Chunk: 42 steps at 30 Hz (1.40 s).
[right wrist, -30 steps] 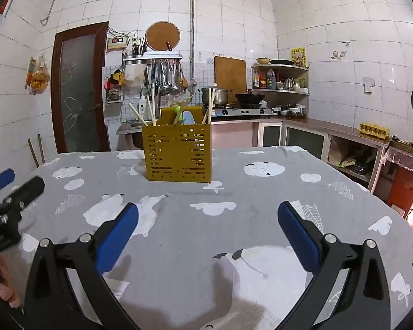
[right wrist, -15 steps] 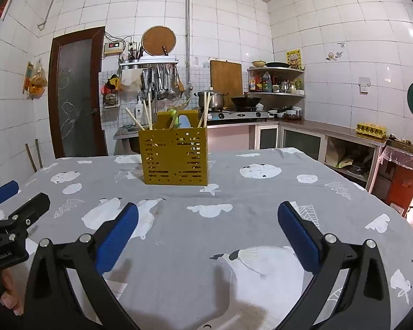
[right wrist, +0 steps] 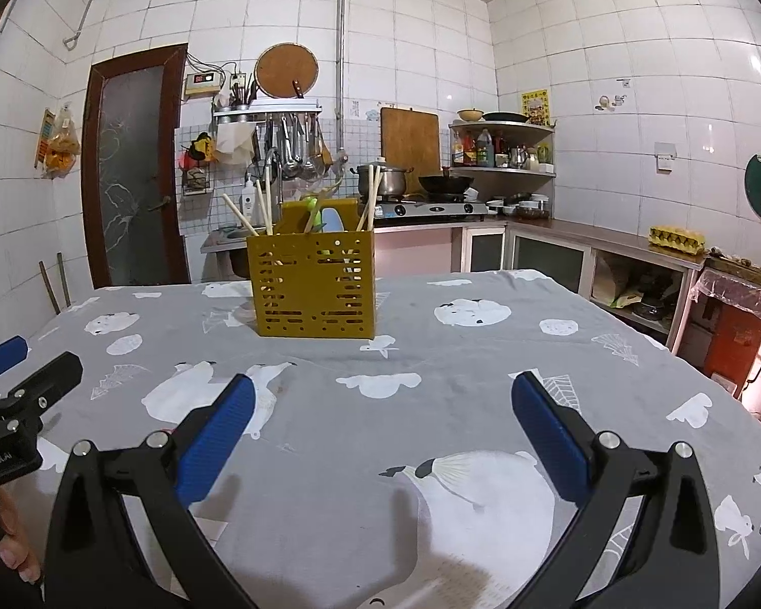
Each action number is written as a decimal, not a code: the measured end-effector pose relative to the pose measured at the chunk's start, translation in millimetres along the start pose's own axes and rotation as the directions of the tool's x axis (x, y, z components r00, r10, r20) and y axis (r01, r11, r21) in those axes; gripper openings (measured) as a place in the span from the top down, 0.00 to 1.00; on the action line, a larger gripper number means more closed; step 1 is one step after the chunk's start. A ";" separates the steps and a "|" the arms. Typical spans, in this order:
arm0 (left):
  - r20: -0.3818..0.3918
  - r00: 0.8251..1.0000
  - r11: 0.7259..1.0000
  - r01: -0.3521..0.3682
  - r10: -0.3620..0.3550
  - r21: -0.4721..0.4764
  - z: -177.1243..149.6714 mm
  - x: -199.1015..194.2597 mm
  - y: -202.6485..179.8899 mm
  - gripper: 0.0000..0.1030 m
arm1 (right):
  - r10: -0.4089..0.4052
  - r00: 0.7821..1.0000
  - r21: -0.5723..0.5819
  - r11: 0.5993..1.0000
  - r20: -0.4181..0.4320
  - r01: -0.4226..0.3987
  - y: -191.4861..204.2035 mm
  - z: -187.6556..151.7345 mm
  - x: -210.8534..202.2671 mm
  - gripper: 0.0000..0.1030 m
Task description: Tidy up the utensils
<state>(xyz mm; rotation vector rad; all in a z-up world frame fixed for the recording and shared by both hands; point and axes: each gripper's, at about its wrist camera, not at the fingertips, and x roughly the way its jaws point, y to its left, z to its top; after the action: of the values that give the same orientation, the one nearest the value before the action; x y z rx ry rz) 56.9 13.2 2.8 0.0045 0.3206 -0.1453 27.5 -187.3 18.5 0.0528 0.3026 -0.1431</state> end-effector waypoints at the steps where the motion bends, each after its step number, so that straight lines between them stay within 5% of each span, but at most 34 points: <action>1: 0.000 1.000 1.000 -0.002 0.002 0.000 -0.1 0.0 0.0 0.05 | -0.002 1.000 0.000 1.000 0.000 0.002 -0.1 0.0 -0.1 0.04; 42: 0.000 1.000 1.000 -0.007 0.007 0.000 -0.4 0.0 -0.8 0.05 | -0.018 1.000 -0.005 1.000 0.004 0.018 2.2 0.0 -0.6 0.04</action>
<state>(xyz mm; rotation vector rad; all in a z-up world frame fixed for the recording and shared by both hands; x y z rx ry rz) 56.6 12.3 2.4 0.0056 0.3209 -0.1385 27.2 -185.1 18.8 0.0452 0.2991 -0.1600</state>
